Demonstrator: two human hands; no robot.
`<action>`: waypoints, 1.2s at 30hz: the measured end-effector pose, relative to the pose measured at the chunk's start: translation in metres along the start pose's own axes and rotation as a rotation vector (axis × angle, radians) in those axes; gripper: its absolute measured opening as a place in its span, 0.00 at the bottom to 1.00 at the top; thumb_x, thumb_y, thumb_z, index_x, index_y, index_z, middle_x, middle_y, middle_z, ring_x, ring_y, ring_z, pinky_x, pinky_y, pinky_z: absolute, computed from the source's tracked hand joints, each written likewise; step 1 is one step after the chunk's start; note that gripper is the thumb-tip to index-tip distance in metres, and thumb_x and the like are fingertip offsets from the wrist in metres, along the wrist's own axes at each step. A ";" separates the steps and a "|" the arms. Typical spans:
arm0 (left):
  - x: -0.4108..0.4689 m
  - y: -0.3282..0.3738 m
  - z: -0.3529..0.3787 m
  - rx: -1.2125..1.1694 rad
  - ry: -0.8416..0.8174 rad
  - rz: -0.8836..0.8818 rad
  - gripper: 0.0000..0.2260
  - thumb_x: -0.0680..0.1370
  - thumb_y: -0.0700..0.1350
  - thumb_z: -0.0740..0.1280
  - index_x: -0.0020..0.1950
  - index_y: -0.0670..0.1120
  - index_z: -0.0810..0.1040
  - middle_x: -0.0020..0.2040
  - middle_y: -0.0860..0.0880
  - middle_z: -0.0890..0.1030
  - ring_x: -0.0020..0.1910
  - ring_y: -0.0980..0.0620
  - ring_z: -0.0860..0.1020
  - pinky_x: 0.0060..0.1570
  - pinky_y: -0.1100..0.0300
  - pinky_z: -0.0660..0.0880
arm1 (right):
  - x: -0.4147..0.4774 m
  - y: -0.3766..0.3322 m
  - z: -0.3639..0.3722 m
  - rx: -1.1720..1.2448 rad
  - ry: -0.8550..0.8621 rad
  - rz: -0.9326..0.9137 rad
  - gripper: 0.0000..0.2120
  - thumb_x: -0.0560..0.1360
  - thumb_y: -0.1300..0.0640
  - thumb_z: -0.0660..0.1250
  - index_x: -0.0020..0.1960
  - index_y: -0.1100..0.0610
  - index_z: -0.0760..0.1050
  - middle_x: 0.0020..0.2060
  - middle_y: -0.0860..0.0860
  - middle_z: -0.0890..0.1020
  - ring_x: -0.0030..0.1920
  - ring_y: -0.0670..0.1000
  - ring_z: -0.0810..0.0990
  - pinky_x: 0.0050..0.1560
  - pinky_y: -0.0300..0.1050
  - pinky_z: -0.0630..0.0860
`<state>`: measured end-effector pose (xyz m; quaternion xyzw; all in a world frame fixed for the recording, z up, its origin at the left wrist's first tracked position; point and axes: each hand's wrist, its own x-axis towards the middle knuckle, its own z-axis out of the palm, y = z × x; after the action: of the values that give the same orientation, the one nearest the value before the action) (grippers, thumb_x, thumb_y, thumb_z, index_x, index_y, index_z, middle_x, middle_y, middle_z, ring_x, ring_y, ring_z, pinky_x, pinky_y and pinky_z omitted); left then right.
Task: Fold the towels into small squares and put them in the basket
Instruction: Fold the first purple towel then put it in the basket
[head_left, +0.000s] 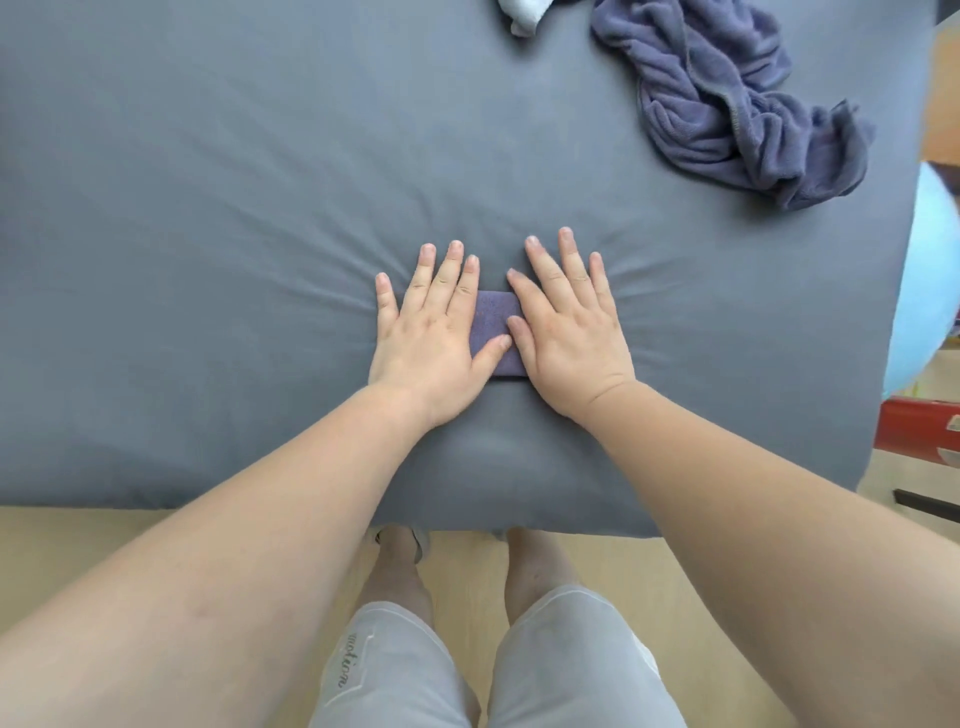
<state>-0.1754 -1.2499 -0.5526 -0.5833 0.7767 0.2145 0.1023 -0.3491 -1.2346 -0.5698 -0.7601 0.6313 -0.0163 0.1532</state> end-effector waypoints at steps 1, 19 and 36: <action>-0.007 -0.003 -0.004 -0.016 0.024 -0.007 0.37 0.78 0.66 0.57 0.81 0.49 0.53 0.82 0.52 0.52 0.81 0.50 0.46 0.76 0.40 0.45 | -0.009 -0.001 -0.003 0.004 -0.006 -0.007 0.24 0.82 0.47 0.54 0.72 0.58 0.71 0.77 0.55 0.67 0.80 0.61 0.56 0.78 0.62 0.54; -0.155 0.023 -0.178 -0.822 -0.009 -0.389 0.15 0.62 0.49 0.81 0.43 0.50 0.80 0.39 0.50 0.84 0.38 0.53 0.80 0.37 0.57 0.77 | -0.101 -0.056 -0.215 0.689 -0.226 0.234 0.28 0.69 0.53 0.75 0.67 0.46 0.72 0.48 0.50 0.80 0.46 0.52 0.79 0.49 0.46 0.77; -0.204 -0.142 -0.284 -1.326 0.169 -0.271 0.10 0.75 0.42 0.75 0.54 0.42 0.81 0.45 0.46 0.86 0.40 0.54 0.81 0.36 0.56 0.74 | -0.044 -0.247 -0.272 1.449 -0.037 0.422 0.11 0.81 0.62 0.66 0.60 0.49 0.76 0.54 0.58 0.81 0.45 0.50 0.80 0.39 0.52 0.83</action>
<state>0.0459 -1.2351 -0.2478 -0.6297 0.4063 0.5841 -0.3118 -0.1815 -1.2110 -0.2406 -0.3320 0.5921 -0.3850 0.6253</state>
